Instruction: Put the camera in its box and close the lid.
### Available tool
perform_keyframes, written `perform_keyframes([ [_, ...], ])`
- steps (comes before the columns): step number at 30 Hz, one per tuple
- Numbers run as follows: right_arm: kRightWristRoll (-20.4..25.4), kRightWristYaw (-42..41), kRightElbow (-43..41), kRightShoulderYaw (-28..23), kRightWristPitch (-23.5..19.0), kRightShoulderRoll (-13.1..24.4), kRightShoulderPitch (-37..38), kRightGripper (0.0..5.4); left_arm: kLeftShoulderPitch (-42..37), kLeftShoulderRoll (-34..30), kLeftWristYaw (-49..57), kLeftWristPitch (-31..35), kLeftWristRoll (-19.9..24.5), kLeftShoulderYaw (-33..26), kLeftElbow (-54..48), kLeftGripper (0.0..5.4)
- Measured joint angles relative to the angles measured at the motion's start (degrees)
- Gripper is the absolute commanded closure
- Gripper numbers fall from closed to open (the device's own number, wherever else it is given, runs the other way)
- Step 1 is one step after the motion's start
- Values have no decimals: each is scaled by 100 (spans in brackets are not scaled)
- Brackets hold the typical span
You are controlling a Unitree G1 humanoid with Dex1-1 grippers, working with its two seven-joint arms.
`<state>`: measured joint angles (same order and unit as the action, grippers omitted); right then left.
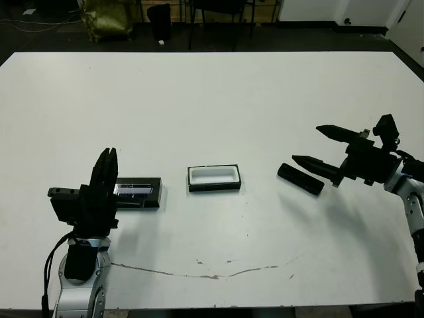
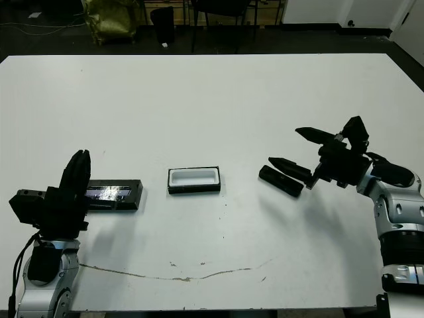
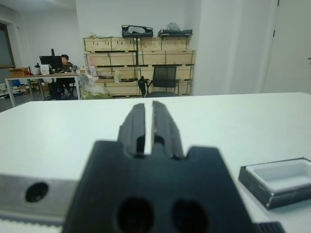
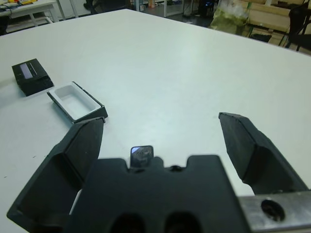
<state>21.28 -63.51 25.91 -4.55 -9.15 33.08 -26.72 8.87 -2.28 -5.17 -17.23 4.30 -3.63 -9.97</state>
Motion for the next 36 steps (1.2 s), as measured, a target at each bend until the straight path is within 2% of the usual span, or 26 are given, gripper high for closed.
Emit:
perform_keyframes([
  [5,4,-72,-144,62,-513,41,1,2,0,-4,-29,3,9,-2,-2,540],
  [16,-131,-413,-225,278,-834,349,-9,2,0,-9,-38,6,-9,-5,-14,540],
  [29,-497,-392,-216,437,-889,460,-26,2,-23,-25,-39,156,-2,-17,-130,540],
  [36,-635,-405,-105,560,-774,465,-26,2,-48,-24,-26,145,4,-29,-102,540],
])
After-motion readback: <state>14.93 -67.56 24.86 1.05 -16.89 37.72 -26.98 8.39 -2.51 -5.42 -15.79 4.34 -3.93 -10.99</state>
